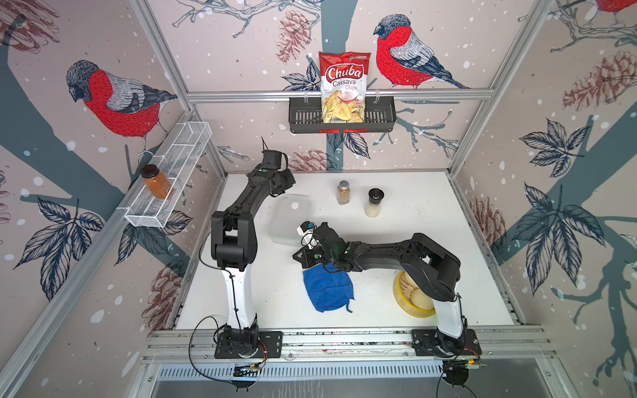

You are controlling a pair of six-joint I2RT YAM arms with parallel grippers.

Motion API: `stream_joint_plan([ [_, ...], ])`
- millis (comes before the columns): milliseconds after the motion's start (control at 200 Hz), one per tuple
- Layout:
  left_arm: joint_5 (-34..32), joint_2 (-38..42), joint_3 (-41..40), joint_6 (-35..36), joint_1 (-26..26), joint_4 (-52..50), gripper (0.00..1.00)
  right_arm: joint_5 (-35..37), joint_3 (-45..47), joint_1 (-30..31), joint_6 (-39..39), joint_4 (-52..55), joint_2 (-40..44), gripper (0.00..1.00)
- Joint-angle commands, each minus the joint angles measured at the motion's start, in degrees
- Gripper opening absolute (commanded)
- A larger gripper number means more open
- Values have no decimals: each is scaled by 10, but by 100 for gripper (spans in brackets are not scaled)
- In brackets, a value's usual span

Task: Wipe the insides of the lunch boxes
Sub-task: Adjust the lunch box at the center of the board.

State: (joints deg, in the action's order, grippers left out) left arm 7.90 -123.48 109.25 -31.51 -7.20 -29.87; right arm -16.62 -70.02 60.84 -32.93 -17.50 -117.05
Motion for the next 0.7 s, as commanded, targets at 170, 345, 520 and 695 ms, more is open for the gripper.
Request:
stream_joint_plan([
  [170,-14,-161,219,22,1,-107,15,43,-50,-14,12,58,-39,0],
  [345,-30,-176,191,48,3,-115,14,34,-94,-46,14,74,-55,0],
  [520,-48,-129,79,47,22,-87,11,34,-139,-71,27,118,-71,0],
  [695,-50,-78,-9,52,38,-71,11,31,-134,-95,32,132,-62,0],
])
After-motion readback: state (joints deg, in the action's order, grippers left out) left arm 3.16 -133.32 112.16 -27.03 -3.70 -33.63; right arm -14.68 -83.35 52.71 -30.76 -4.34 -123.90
